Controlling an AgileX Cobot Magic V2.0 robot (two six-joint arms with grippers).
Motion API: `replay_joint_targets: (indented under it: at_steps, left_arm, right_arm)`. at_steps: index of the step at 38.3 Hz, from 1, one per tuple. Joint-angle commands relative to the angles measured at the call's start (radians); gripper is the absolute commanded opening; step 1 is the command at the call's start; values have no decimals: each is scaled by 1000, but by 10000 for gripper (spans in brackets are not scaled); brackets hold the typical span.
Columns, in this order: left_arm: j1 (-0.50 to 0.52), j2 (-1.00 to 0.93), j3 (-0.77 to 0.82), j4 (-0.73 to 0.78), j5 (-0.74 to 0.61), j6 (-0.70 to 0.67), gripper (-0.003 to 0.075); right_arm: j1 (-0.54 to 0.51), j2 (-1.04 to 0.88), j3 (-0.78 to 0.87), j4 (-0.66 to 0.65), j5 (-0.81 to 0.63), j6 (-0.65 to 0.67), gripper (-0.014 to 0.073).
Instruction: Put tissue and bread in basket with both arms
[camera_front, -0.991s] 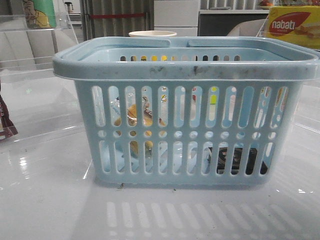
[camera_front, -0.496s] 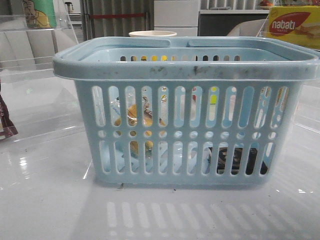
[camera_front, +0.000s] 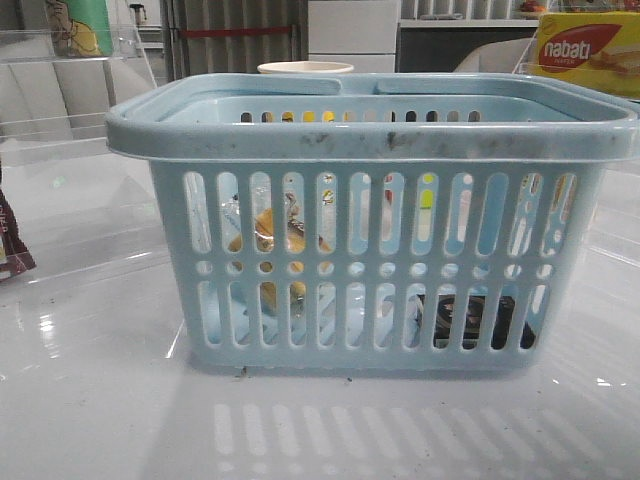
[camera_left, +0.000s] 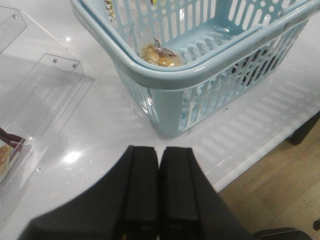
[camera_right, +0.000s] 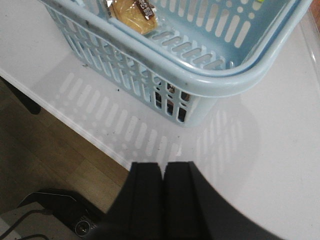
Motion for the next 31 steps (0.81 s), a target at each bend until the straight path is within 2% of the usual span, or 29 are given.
replay_joint_targets:
  at_steps: [1,8,14,20,26,31]
  left_arm:
    - [0,-3,-30,2,-81,-10,92]
    - [0,-14,-27,2,-83,-10,92]
    - [86,-94,16,-10,-108,-10,93]
    - [247,-240,167,-22,-311,-10,93]
    - [430,-459,414,-65,-548,-10,93]
    - [535,-595,569,-107,-636,-10,93]
  right_arm:
    - [1,0,-26,0,-57,-1,55]
    - [1,0,-26,0,-57,-1,55]
    - [1,0,-26,0,-55,-1,55]
    - [1,0,-26,0,-55,-1,55]
    - [1,0,-26,0,-55,-1,55]
    - [1,0,-26,0,-55,-1,55]
